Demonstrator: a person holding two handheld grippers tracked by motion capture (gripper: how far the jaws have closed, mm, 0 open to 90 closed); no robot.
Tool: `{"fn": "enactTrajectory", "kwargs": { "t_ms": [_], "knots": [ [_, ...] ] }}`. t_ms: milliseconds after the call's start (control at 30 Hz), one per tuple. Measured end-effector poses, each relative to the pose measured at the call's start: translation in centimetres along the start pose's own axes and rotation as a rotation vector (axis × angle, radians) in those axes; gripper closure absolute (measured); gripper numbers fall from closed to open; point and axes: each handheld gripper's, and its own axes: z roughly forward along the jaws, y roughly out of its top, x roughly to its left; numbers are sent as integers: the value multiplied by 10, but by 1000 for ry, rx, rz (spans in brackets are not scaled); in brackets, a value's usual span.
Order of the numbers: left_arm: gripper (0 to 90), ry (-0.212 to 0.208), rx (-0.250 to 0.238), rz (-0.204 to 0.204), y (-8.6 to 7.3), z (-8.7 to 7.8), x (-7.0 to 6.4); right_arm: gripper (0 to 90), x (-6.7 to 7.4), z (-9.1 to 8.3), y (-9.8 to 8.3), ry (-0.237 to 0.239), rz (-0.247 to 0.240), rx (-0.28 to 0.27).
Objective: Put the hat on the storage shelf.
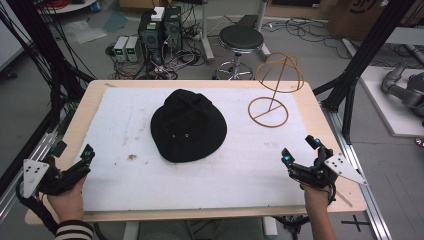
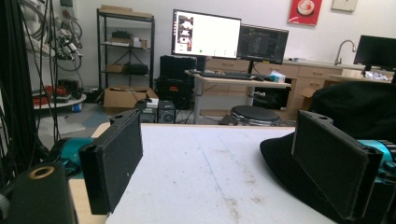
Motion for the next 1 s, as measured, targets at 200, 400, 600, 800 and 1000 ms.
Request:
{"fn": "enactTrajectory", "kwargs": {
  "t_ms": [200, 400, 600, 800, 1000],
  "knots": [
    [167, 7, -3, 0, 1, -2, 0, 44, 14, 13, 11, 74, -25, 28],
    [167, 2, -3, -6, 0, 1, -2, 45, 23, 28, 25, 105, -16, 30],
    [166, -17, 4, 6, -1, 6, -7, 47, 40, 50, 44, 155, -39, 54],
    [167, -23, 2, 6, -1, 8, -9, 47, 58, 75, 65, 173, -70, 18],
    [167, -25, 0, 3, 0, 7, -8, 48, 71, 104, 75, 207, -60, 16]
  ]
}}
